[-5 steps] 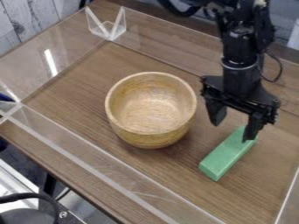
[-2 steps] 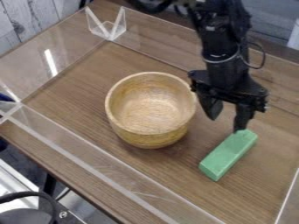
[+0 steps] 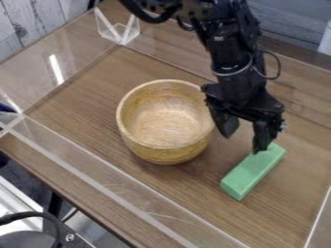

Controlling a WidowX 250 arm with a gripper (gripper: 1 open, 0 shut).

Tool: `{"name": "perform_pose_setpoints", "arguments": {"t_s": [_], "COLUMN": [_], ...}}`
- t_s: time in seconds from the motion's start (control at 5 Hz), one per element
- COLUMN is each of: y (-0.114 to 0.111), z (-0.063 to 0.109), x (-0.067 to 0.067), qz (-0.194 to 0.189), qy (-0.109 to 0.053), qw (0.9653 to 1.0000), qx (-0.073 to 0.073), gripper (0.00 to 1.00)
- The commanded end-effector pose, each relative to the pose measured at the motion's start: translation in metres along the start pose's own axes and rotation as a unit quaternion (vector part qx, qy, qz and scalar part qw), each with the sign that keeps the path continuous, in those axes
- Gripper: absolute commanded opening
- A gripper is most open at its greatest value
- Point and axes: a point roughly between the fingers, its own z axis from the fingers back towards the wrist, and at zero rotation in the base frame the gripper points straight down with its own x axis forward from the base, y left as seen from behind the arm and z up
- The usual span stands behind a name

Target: Remove the green block from inside the brown bowl and put it on the table

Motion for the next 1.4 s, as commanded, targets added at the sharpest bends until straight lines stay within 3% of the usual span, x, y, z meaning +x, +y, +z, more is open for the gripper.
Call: {"name": "perform_pose_setpoints", "arguments": {"t_s": [0.0,0.2,0.4,0.6,0.8,1.0,1.2], "y": [-0.001,0.0,-0.002,0.022,0.016,0.011,0.019], "z": [0.013,0.03,0.075,0.111,0.081,0.049,0.019], "x": [0.003,0.012,0.019,0.025,0.027,0.029,0.018], "qz": [-0.01,-0.009,-0.013,0.007,-0.03,-0.069,-0.073], "qy": [-0.031,-0.041,-0.077,-0.083,-0.052,-0.017,0.019], "qw": [0.9994,0.999,0.9968,0.9961,0.9979,0.9972,0.9961], "qx": [-0.007,0.012,0.014,0.028,0.024,0.023,0.046], "gripper": [1.0,1.0,1.0,0.0,0.0,0.0,0.0]}}
